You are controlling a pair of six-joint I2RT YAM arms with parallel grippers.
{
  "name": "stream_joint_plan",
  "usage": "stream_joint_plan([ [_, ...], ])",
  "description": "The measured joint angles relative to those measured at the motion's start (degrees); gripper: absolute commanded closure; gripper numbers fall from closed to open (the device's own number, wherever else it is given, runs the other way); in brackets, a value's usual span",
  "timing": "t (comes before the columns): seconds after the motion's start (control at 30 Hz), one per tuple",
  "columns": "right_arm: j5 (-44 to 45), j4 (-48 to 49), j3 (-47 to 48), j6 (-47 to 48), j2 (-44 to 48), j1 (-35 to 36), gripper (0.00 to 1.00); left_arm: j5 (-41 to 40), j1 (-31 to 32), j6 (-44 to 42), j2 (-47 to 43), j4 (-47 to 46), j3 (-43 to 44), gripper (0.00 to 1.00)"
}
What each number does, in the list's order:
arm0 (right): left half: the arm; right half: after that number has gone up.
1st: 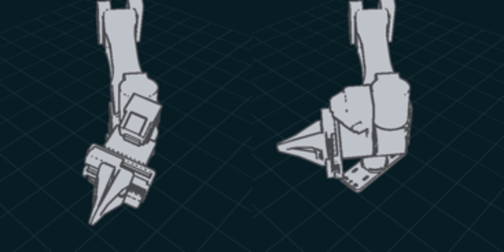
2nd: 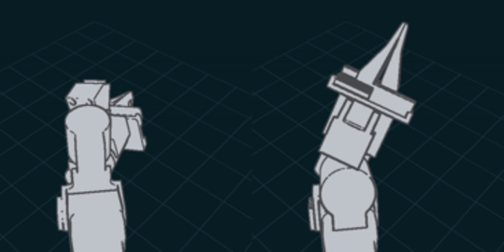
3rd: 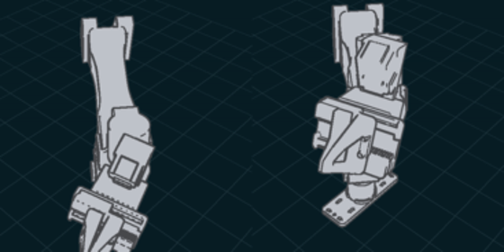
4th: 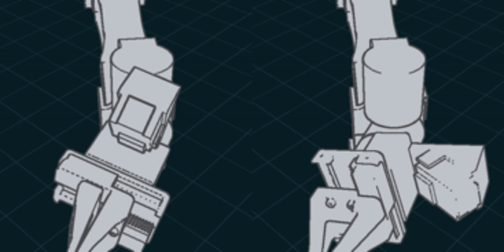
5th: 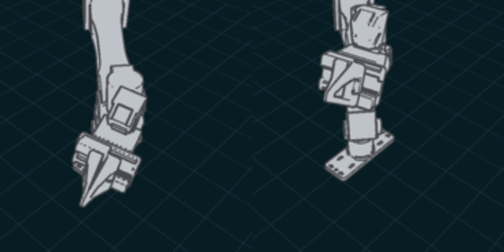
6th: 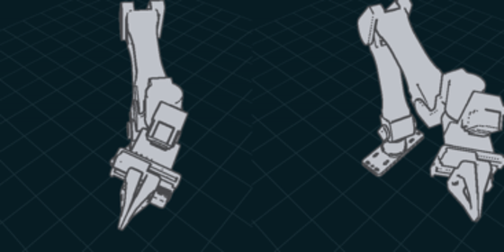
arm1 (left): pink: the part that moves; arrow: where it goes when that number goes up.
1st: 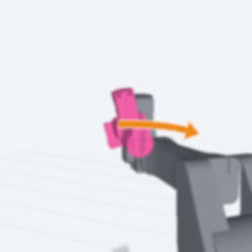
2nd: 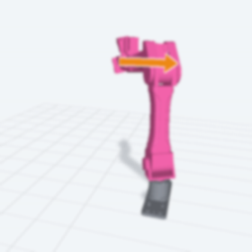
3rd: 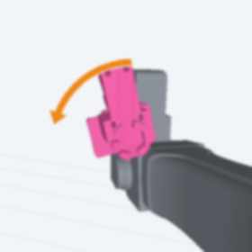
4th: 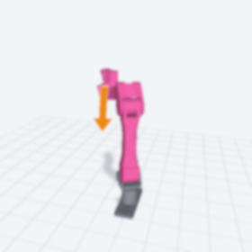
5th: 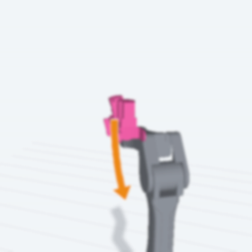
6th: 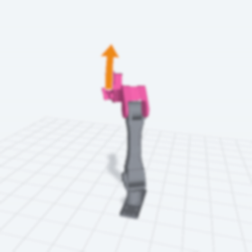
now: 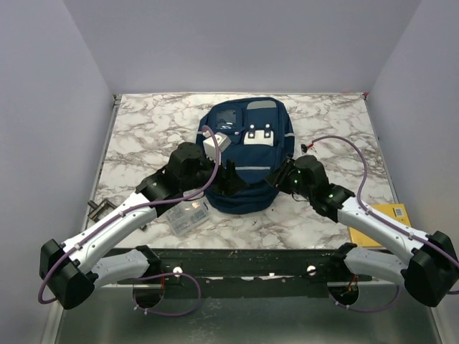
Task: Pack the student bag
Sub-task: Place the stationery in the student bag, then zip the student bag at the center of the board.
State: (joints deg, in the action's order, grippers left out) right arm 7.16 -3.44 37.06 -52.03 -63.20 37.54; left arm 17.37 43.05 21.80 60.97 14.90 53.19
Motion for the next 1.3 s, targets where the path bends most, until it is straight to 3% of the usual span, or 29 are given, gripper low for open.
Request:
stream_joint_plan([
  [0.17, -4.42, -8.79, 1.53, 5.88, 2.73, 1.07, 0.62, -0.02, -1.64, 0.26, -0.02, 0.07, -0.44, 0.34],
  [0.33, -3.06, -6.49, 0.15, 5.66, 2.54, 8.48, 0.60, -0.07, -2.82, 1.60, -1.33, -0.09, -2.86, 0.34],
  [0.5, 5.29, -0.81, 0.26, 0.87, -3.63, 15.37, 0.56, -0.28, -3.34, 1.99, -6.03, 0.66, -4.26, 0.33],
  [0.8, 22.67, -0.46, 6.97, -6.95, -20.06, 22.40, 0.56, -0.70, -4.00, 1.03, -12.33, 1.57, -7.04, 0.33],
  [0.97, 28.76, -2.16, 10.43, -8.79, -22.67, 23.52, 0.61, -0.68, -4.00, 0.81, -14.25, 2.14, -8.55, 0.32],
  [1.3, 36.48, -6.21, 12.92, -19.23, -27.06, 23.65, 0.61, -0.37, -4.11, 0.00, -16.57, 2.40, -9.84, 0.32],
])
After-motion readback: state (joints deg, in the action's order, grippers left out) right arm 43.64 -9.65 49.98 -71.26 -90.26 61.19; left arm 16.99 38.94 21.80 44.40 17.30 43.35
